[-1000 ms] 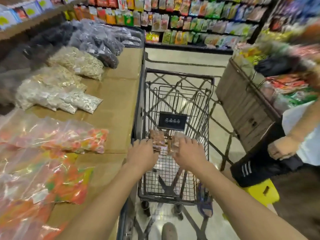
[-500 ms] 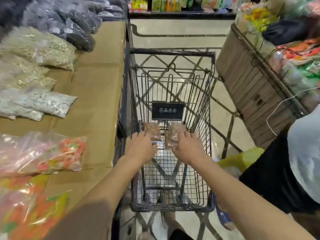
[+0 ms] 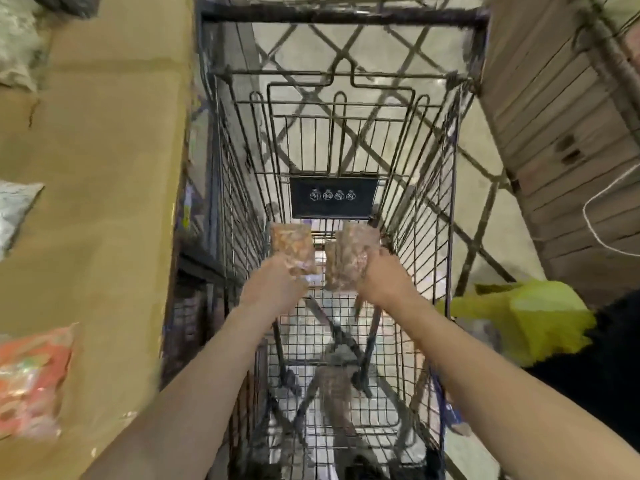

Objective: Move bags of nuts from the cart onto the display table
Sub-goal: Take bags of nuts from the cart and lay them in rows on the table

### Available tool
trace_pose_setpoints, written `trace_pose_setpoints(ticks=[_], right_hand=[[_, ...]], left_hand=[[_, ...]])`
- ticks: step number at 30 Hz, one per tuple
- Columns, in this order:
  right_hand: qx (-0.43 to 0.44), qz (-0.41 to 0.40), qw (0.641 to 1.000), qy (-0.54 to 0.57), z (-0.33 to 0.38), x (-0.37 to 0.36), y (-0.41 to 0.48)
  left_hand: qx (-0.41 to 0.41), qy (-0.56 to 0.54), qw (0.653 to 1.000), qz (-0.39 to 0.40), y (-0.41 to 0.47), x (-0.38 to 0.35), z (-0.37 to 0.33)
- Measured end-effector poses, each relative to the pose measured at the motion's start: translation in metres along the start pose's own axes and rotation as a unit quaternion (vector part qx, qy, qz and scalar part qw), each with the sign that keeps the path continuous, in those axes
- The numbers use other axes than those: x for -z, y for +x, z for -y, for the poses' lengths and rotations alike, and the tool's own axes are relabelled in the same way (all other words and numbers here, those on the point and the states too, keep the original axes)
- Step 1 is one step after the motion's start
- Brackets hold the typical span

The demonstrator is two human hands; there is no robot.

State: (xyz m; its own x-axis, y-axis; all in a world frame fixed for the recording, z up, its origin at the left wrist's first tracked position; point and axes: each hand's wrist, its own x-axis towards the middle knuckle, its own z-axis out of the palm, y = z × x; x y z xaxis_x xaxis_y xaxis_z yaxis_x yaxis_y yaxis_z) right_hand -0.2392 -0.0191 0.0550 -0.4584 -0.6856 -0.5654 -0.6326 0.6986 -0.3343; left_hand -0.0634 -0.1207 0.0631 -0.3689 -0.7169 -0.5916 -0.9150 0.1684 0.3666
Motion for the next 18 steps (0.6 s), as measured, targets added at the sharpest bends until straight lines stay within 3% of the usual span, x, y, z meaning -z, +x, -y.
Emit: trace_pose_setpoints(ticks=[5, 8, 18], right_hand=[[-0.075, 0.004, 0.982, 0.172, -0.019, -0.011, 0.056], [-0.123, -0.001, 0.966, 0.228, -0.034, -0.025, 0.087], [-0.235, 0.020, 0.938, 0.254, -0.072, -0.063, 0.161]], left_hand=[[0.095, -0.164, 0.982, -0.003, 0.057, -0.023, 0.017], [0.149, -0.206, 0.967, -0.012, 0.090, -0.042, 0.029], [0.200, -0.221, 0.954, -0.032, 0.171, -0.083, 0.034]])
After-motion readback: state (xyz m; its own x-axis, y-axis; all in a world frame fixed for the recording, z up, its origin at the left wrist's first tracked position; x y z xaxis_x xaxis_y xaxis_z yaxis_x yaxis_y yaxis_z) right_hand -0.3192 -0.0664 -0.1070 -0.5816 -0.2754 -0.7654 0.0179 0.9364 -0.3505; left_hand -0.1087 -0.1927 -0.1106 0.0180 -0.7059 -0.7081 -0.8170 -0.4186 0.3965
